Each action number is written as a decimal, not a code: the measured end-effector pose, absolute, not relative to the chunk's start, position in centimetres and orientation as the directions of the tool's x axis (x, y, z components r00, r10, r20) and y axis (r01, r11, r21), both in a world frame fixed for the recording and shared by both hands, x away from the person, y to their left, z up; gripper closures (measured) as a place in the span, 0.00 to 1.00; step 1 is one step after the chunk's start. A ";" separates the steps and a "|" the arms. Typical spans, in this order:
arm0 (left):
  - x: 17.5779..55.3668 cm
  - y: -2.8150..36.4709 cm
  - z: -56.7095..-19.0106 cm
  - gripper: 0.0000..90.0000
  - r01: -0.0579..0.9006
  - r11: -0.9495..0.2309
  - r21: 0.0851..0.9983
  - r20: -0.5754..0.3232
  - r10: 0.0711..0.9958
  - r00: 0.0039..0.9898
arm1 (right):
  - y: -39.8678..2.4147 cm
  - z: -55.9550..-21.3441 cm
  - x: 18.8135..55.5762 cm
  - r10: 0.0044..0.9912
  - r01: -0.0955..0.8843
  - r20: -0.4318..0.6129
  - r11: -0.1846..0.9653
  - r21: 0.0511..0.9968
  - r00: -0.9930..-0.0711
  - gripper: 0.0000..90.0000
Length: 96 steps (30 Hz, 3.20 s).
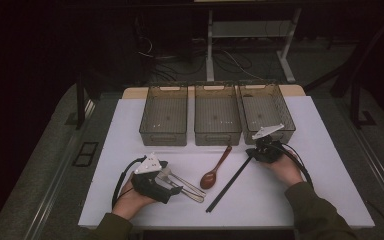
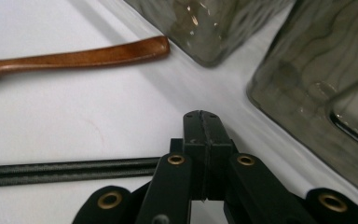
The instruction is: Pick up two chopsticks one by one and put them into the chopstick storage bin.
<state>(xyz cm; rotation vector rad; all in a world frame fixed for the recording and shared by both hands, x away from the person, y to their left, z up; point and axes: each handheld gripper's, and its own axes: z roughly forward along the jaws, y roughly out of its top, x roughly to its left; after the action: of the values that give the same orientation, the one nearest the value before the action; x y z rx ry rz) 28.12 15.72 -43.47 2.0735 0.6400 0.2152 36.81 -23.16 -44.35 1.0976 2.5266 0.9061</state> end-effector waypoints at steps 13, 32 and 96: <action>28.0 15.8 -43.4 0.00 0.359 -0.436 0.825 -0.092 0.524 0.847 | -24.4 -44.2 35.6 0.730 0.588 0.027 0.528 0.613 -0.683 0.99; 27.9 15.9 -43.4 0.00 0.363 -0.438 0.823 -0.094 0.525 0.846 | -25.9 -43.2 34.5 0.740 0.582 0.076 0.457 0.673 -0.669 0.87; 26.7 5.8 -42.8 0.68 0.345 -0.475 0.809 -0.157 0.391 0.907 | -29.1 -44.4 26.8 0.731 0.459 0.110 0.297 0.837 -0.673 0.18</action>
<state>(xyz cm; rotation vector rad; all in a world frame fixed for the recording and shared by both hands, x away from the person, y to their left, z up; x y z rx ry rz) 26.66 5.84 -42.78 2.1082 0.5264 0.0611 26.77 -29.14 -44.44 1.0808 2.2759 1.3180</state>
